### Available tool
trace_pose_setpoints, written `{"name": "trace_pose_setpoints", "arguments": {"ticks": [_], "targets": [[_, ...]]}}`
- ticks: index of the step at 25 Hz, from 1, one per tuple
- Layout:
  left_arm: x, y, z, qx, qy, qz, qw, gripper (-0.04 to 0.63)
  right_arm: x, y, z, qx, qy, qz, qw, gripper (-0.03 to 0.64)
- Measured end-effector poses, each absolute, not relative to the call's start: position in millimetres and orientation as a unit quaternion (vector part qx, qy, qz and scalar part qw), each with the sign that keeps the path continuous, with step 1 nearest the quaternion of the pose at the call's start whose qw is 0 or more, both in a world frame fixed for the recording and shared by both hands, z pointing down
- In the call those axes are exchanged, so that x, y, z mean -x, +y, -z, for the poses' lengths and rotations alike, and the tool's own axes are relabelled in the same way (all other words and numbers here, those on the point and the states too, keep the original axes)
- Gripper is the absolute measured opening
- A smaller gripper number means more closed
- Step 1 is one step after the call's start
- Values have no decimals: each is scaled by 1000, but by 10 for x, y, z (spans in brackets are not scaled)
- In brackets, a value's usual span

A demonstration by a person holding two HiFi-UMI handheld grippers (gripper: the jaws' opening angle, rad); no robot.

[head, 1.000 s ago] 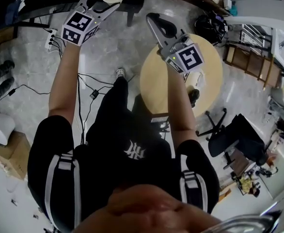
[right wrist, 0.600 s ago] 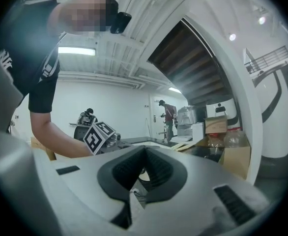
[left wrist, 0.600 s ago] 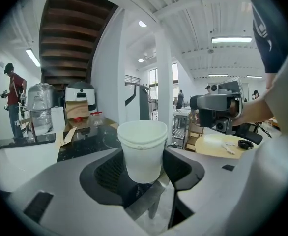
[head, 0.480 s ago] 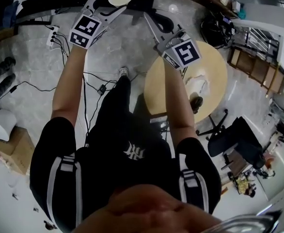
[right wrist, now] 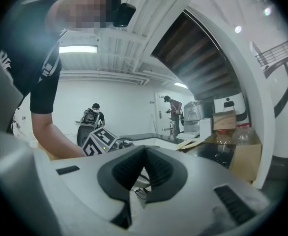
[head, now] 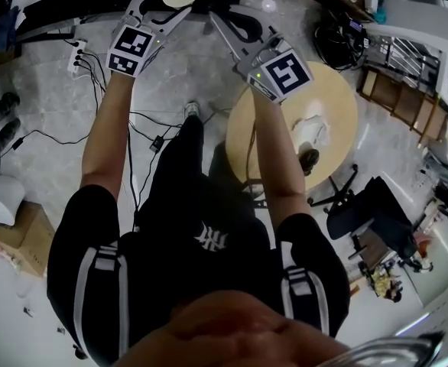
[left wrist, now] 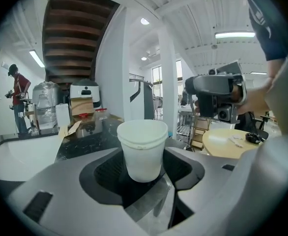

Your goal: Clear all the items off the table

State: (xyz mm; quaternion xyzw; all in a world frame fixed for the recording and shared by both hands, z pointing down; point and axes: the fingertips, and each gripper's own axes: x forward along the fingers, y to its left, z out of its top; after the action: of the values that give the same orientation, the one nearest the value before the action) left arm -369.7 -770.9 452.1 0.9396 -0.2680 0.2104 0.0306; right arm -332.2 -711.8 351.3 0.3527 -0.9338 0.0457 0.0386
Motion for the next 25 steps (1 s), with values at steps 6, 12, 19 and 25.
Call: {"name": "trace_pose_setpoints", "arguments": {"ticks": [6,12,19,25], "targets": [[3701,-7739,-4562,-940,-277,-199,30,280,3332,-7046,-3569,-353,-933,-58,35,5],[3710,-7715,-4593,-937,-278,-207,47,359,3332,-6960,-3493,-352,-934,-57,33,5],[4002,-7346,-4428,-929,-302,-205,54,254,3271,-6687,-3300,-346,-936,-46,43,5],[4132,-6652,-4041,-937,-307,-156,61,12,3119,-6173,-2980,-342,-938,-29,53,5]]}}
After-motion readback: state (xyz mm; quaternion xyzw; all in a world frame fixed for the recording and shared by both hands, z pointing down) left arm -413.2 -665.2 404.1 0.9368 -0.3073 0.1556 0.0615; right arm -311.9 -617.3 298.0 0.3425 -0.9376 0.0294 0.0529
